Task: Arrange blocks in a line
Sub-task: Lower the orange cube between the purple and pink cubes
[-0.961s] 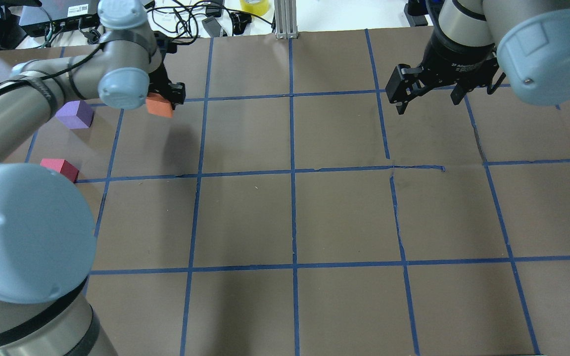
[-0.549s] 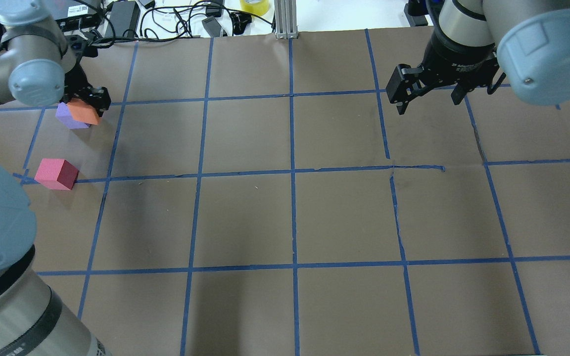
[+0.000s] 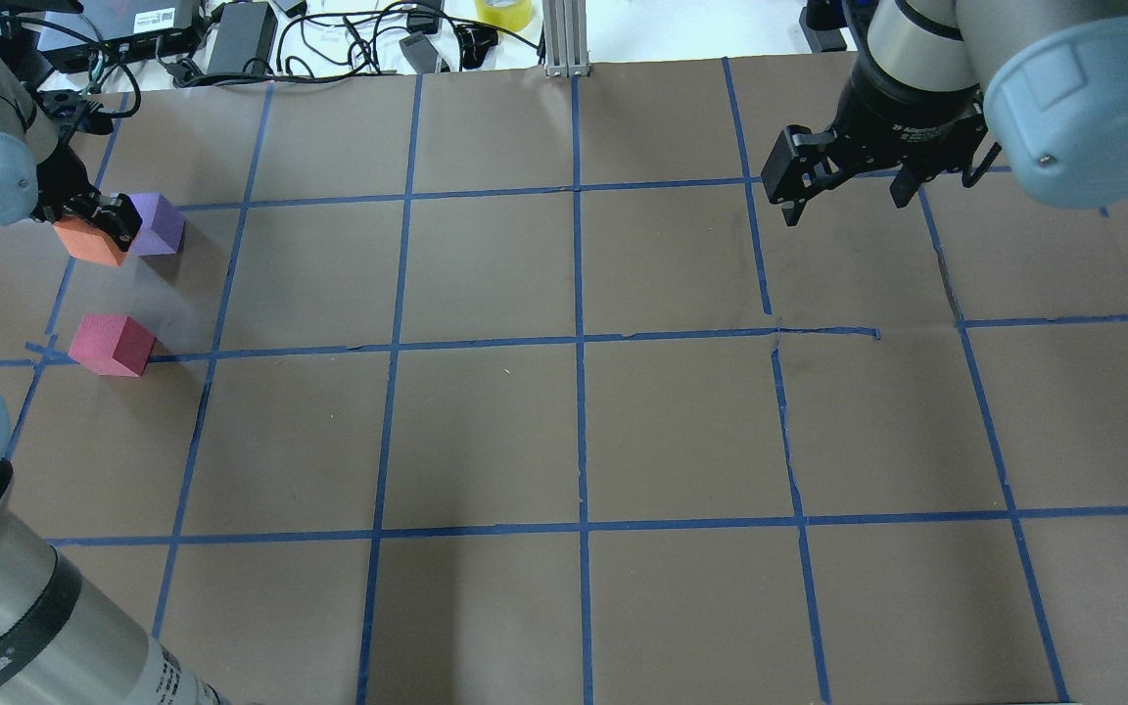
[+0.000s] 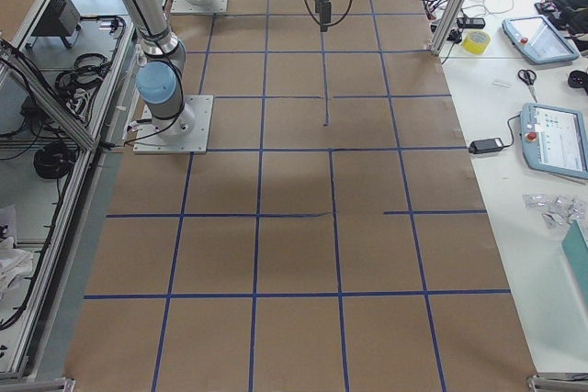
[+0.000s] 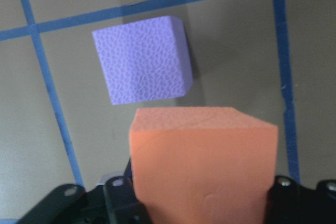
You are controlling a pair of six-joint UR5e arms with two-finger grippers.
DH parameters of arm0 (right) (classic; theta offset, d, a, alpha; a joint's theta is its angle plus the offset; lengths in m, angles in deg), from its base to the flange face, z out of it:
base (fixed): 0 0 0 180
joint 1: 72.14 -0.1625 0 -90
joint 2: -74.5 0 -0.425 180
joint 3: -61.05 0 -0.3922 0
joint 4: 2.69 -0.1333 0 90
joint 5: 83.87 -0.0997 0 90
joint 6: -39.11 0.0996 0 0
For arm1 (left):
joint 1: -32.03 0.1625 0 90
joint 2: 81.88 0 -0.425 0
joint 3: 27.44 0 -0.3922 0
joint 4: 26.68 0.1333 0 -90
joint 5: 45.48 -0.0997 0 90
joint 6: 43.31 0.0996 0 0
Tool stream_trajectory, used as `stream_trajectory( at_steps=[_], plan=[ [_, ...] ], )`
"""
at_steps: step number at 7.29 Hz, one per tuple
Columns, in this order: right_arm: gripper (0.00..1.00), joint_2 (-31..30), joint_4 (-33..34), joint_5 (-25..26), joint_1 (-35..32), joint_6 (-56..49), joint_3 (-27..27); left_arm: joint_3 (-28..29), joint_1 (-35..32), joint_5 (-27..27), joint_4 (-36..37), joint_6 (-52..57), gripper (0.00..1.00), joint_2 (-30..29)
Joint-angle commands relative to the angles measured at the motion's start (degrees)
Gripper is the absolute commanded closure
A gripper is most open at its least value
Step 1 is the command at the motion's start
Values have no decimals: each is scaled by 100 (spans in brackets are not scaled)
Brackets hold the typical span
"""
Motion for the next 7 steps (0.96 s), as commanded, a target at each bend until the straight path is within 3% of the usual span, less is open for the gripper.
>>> stream_trajectory(
  at_steps=[1, 3, 5, 7],
  plan=[
    [0, -30, 1, -9, 2, 7, 1, -101, 68, 109, 16, 145, 100, -107],
    [0, -38, 1, -1, 11, -2, 1, -207, 199, 109, 147, 172, 100, -134],
    [0, -38, 1, 8, 11, -46, 1, -487, 331, 572, 393, 163, 100, -187],
    [0, -30, 10, 8, 19, -46, 1, -585, 332, 696, 500, 137, 100, -222]
  ],
)
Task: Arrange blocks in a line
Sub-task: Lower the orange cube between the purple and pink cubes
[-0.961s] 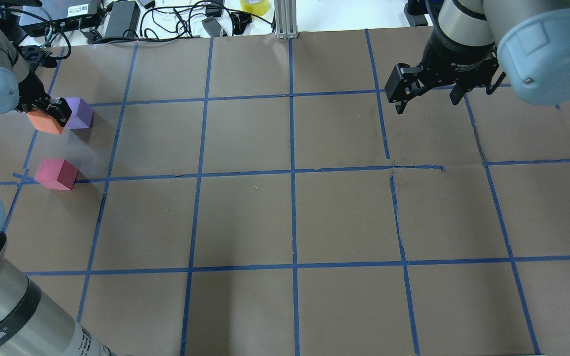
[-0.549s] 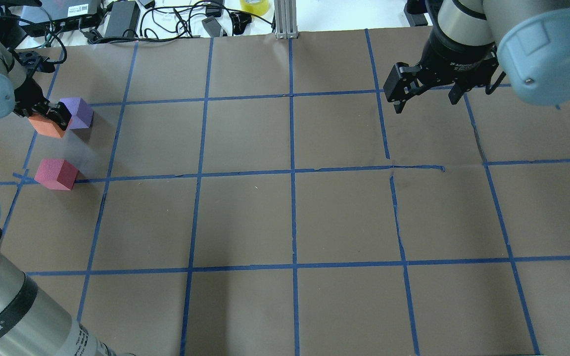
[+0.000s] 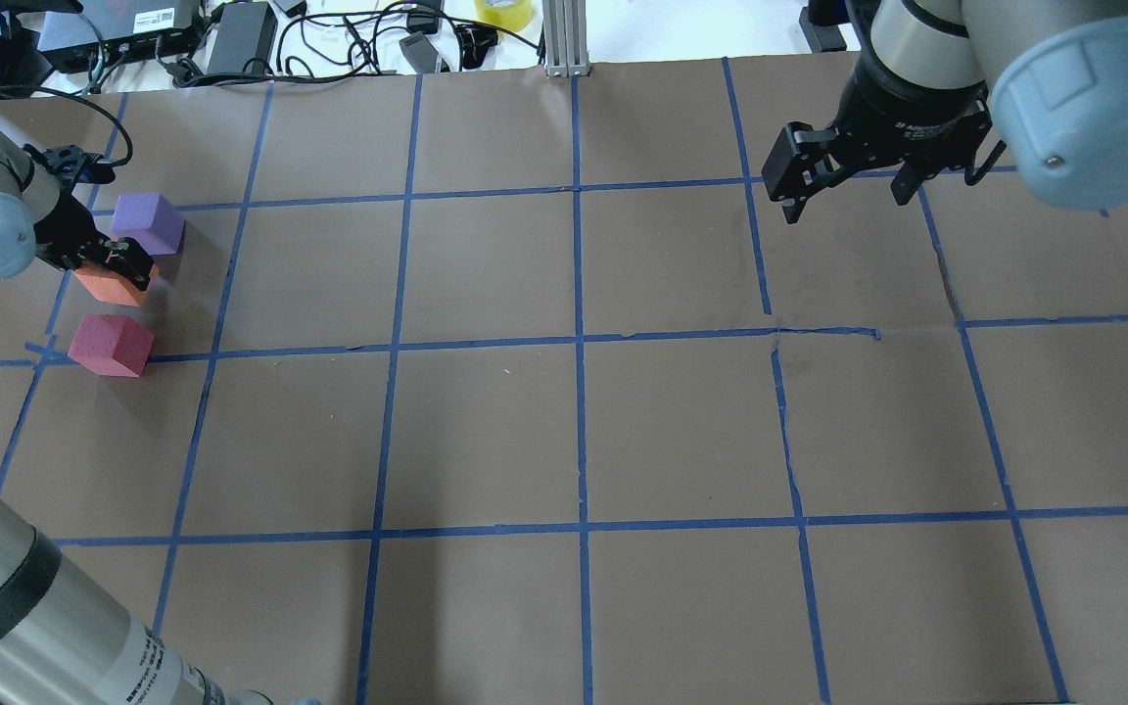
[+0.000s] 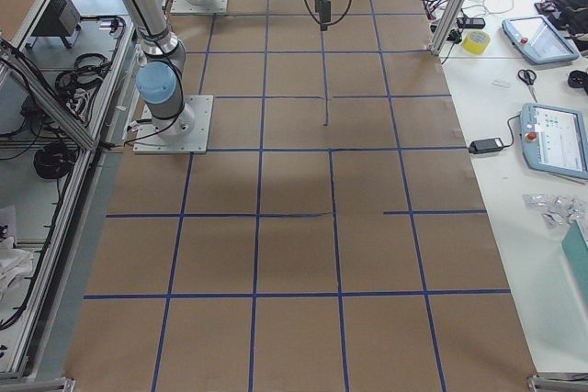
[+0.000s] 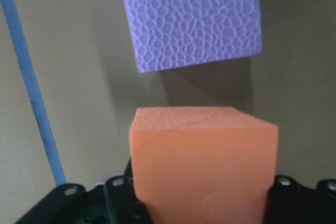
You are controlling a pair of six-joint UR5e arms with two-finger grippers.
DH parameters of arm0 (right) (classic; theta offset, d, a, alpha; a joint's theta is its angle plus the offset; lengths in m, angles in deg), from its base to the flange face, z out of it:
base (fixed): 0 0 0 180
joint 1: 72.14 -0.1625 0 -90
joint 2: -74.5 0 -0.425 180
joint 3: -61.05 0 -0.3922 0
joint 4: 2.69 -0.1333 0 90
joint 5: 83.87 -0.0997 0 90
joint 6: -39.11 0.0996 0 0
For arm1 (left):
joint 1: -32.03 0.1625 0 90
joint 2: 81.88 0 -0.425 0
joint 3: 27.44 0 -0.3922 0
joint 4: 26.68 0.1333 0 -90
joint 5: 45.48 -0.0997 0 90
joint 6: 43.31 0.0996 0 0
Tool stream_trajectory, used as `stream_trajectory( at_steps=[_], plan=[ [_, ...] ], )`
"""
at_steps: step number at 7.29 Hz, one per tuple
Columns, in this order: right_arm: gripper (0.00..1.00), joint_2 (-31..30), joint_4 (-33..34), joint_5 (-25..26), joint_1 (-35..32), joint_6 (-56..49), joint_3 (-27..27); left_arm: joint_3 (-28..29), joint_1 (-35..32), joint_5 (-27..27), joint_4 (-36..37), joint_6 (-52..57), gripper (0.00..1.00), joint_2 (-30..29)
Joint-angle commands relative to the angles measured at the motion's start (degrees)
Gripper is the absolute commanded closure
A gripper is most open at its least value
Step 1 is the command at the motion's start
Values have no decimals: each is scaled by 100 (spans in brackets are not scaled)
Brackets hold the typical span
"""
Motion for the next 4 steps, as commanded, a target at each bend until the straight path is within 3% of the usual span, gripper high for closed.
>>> stream_trajectory(
  at_steps=[1, 2, 3, 4],
  plan=[
    [0, -3, 24, 1, 3, -2, 0, -85, 10, 205, 59, -13, 100, -19],
    [0, -3, 24, 1, 12, -2, 0, -85, 10, 206, 59, -13, 100, -19],
    [0, -3, 24, 1, 3, -46, 9, -102, 10, 197, 59, -13, 87, -19],
    [0, -3, 24, 1, 3, -2, 0, -111, 10, 197, 59, -4, 65, -19]
  ],
)
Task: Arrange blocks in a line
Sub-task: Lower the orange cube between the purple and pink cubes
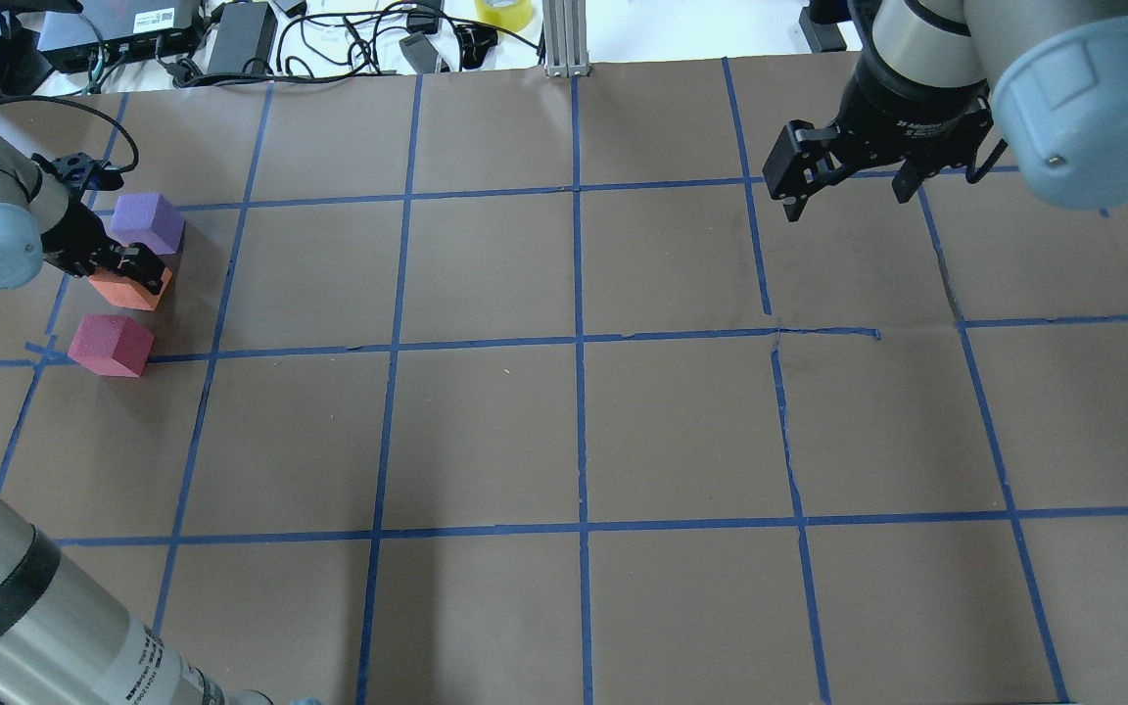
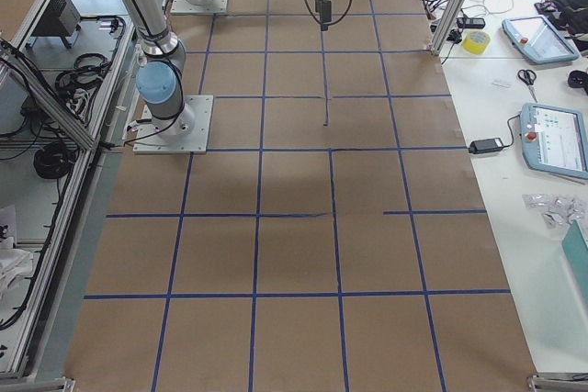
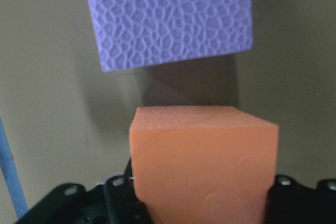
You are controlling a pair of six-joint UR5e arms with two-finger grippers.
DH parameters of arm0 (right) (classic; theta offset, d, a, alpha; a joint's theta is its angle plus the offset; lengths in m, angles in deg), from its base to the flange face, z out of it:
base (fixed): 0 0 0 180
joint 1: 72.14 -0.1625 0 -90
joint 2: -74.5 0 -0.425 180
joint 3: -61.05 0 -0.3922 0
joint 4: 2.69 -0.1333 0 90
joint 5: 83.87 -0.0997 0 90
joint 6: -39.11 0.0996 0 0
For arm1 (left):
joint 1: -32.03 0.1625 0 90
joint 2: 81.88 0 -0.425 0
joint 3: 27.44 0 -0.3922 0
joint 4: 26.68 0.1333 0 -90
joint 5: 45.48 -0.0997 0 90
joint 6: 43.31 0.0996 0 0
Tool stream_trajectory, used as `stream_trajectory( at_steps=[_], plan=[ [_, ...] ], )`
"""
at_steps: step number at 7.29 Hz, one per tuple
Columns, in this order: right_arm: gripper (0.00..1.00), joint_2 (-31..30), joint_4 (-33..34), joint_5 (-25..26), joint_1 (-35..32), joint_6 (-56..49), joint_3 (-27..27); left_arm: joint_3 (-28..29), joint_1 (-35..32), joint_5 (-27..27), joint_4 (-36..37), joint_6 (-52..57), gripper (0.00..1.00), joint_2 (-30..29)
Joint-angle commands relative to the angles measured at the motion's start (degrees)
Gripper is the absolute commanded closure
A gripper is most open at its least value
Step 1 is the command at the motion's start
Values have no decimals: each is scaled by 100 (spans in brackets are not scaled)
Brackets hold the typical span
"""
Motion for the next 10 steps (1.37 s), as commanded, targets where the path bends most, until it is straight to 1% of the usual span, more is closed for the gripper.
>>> stream_trajectory(
  at_steps=[1, 4, 5, 7, 10],
  plan=[
    [0, 0, 1, -9, -3, 0, -4, -14, 0, 81, 10, 6, 26, -18],
    [0, -9, 10, -18, -3, 17, -4, 30, 35, 21, 10, 59, 20, -36],
    [0, -9, 10, 26, -3, 17, -4, 74, 140, 20, 10, 94, 19, -1],
    [0, -18, 1, 70, 15, 53, -4, -13, 334, 29, 10, 112, 19, 52],
    [0, -18, -42, 88, 15, 53, -4, -14, 325, 81, 10, 59, 19, 44]
  ],
)
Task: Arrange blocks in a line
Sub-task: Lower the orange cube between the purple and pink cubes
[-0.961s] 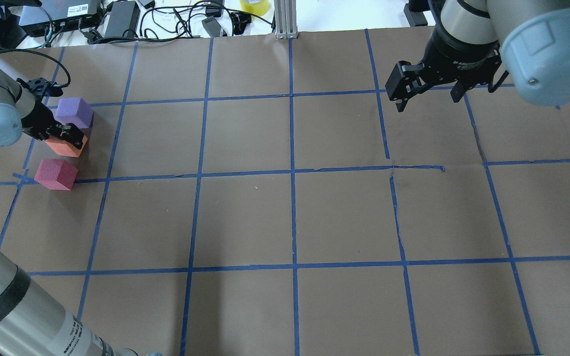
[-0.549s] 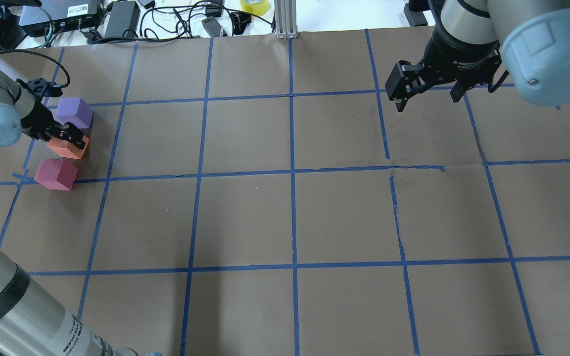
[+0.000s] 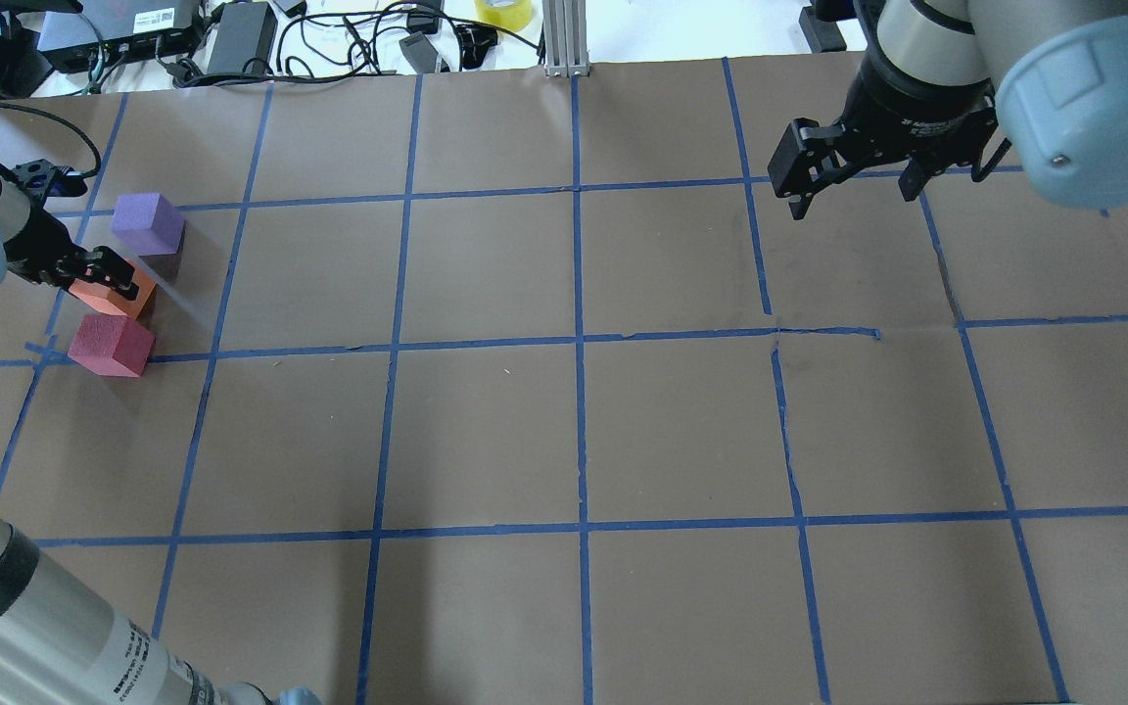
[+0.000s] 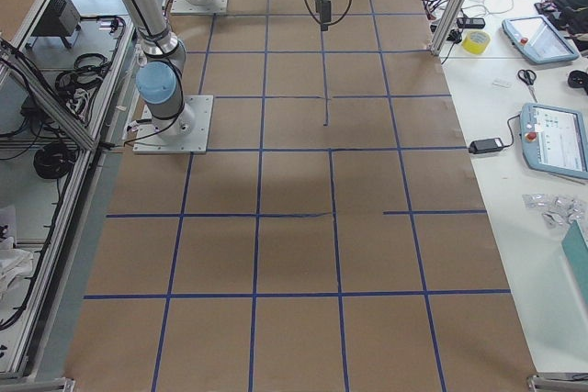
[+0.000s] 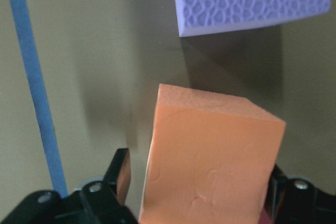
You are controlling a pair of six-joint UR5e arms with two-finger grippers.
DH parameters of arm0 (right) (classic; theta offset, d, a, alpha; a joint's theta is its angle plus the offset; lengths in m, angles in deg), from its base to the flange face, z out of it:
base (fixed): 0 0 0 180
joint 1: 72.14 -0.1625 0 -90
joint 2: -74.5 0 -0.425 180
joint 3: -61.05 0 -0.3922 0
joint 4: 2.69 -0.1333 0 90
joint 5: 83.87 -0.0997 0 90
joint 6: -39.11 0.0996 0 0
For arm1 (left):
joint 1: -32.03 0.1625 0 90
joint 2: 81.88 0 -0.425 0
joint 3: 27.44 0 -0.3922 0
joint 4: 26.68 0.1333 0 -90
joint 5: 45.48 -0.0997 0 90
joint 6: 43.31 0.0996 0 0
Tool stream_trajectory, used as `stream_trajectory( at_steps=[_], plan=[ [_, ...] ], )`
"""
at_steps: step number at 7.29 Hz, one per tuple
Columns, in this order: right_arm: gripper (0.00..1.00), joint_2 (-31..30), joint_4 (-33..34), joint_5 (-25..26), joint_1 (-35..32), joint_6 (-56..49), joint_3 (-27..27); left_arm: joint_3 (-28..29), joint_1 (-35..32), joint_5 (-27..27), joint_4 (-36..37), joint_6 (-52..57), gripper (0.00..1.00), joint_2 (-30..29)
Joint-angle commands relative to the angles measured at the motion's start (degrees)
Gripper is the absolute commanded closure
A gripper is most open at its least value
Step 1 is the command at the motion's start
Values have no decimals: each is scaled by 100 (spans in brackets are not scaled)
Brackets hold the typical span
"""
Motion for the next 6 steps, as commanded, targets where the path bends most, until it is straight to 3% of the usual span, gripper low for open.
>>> stream_trajectory(
  at_steps=[1, 6],
  plan=[
    [0, -27, -52, -2, 1, 41, -6, 14, -19, 55, 9, -26, 19, -34],
    [0, -45, -280, 7, 18, 260, -6, -65, -590, 3, 0, -387, 19, 1]
  ],
)
